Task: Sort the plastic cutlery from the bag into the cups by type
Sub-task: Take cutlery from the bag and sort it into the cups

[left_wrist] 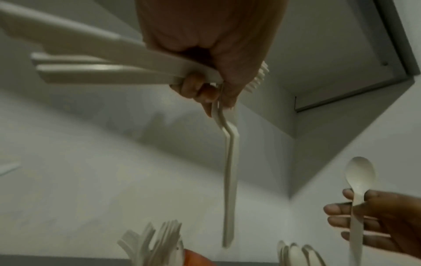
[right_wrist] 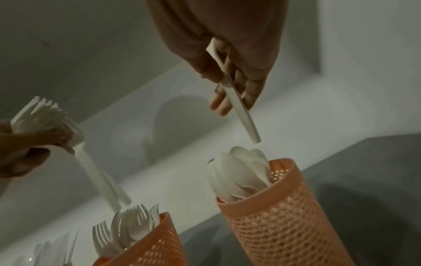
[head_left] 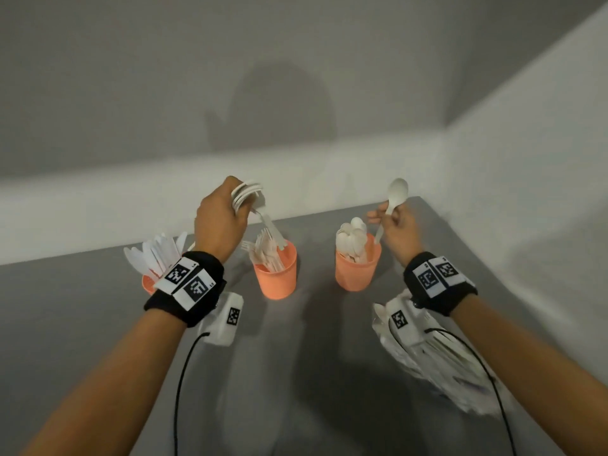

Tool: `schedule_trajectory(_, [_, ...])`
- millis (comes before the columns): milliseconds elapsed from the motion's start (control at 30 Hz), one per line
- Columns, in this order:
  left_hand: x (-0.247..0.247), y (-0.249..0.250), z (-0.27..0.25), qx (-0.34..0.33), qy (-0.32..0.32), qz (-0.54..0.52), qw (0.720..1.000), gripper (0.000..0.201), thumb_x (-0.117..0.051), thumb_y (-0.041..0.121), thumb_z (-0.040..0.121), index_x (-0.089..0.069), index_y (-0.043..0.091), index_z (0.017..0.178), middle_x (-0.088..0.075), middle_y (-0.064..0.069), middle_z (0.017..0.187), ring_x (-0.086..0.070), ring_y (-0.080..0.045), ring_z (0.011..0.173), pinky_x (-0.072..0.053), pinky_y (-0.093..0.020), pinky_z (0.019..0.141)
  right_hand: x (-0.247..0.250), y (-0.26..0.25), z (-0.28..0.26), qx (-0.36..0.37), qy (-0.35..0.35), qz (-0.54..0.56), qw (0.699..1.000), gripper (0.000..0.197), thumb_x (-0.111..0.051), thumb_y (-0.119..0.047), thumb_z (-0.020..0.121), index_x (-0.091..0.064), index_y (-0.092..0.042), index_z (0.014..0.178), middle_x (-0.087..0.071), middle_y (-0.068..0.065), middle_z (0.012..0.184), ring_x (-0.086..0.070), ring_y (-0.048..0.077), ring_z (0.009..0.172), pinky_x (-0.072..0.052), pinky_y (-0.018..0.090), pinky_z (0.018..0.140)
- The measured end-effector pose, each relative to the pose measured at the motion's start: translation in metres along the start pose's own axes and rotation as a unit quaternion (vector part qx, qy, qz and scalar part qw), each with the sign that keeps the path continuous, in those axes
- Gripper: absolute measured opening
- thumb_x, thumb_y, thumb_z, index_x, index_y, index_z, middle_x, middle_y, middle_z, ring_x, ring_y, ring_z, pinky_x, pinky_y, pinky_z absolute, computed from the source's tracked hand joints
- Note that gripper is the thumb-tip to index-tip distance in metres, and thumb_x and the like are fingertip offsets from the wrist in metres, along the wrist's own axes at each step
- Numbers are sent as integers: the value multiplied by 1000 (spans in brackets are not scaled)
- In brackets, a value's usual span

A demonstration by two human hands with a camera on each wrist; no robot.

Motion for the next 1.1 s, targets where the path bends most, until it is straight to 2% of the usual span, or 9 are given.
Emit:
schedule_trajectory(200, [-47, -6, -6, 5, -80, 69, 994, 19, -53, 23, 92, -56, 5, 98, -66, -18, 87, -59, -37, 80, -38, -34, 64, -10, 16, 6, -19, -2, -25, 999, 35, -37, 9, 89, -45, -24, 79, -63, 0, 75, -62, 15, 77, -51, 35, 82])
schedule_trajectory(333, [-83, -19, -15, 34, -144, 40, 988, 32, -65, 23, 86, -59, 2, 109, -65, -18, 102, -60, -33, 94, -40, -32, 76, -9, 24, 5, -35, 7, -36, 999, 24, -48, -2, 81, -47, -24, 74, -62, -1, 74, -63, 27, 84, -50, 41, 88])
schedule_trajectory(467, [-78, -26, -17, 116, -50, -98, 987, 25, -60, 27, 89, -63, 4, 98, -62, -4, 71, -57, -5, 60, -39, -24, 69, -6, 29, 6, -32, 7, -61, 998, 27, -55, 1, 79, -45, -25, 74, -65, 9, 81, -60, 25, 84, -47, 38, 86])
schedule_trajectory(533, [-75, -29, -16, 147, -2, -185, 972, 23, -53, 29, 93, -61, 9, 85, -56, -2, 56, -52, -1, 46, -43, -25, 61, -5, 35, 10, -28, 11, -71, 997, 35, -49, 10, 81, -45, -23, 72, -65, 6, 75, -61, 18, 76, -47, 32, 81])
schedule_trajectory(667, [-83, -34, -17, 190, 37, -307, 932, 29, -47, 27, 96, -52, 14, 71, -54, -3, 55, -50, -2, 44, -46, -18, 53, -5, 42, 17, -14, 9, -92, 996, 41, -44, 15, 81, -49, -22, 66, -64, 6, 77, -59, 0, 70, -45, 6, 65])
schedule_trajectory(767, [-93, -36, -21, 205, 61, -356, 910, 22, -49, 23, 96, -53, 12, 77, -57, -3, 58, -55, -2, 48, -48, -15, 53, -4, 42, 19, -8, 15, -100, 995, 43, -45, 15, 81, -51, -25, 66, -60, -6, 74, -55, 4, 72, -43, 12, 67])
schedule_trajectory(833, [-100, -36, -23, 205, 66, -371, 903, 18, -51, 21, 95, -52, 13, 79, -57, -5, 60, -55, -4, 50, -49, -17, 55, -4, 43, 20, -8, 19, -117, 993, 40, -48, 13, 81, -52, -25, 69, -58, -3, 76, -53, 10, 73, -40, 9, 64])
schedule_trajectory(967, [-112, -42, -25, 189, 43, -322, 927, 3, -52, 13, 93, -51, 15, 92, -57, -4, 70, -58, -9, 59, -51, -28, 64, -4, 44, 21, -3, 21, -189, 982, 31, -45, 11, 82, -63, -12, 93, -55, -1, 80, -48, 13, 72, -36, 6, 56])
schedule_trajectory(1100, [-123, -39, -30, 73, -39, -151, 985, 28, -45, 2, 91, -54, 11, 117, -57, -14, 106, -57, -23, 91, -45, -28, 82, -13, 39, 16, -1, -18, -256, 966, 24, -53, -7, 86, -59, -8, 108, -52, 4, 97, -48, 19, 79, -36, 26, 76])
Point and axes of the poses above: each hand's wrist, its own z-axis towards the middle knuckle, its own x-axis out of the back of the hand, y = z × x, the point moved 8 cm from there along z, towards the middle knuckle
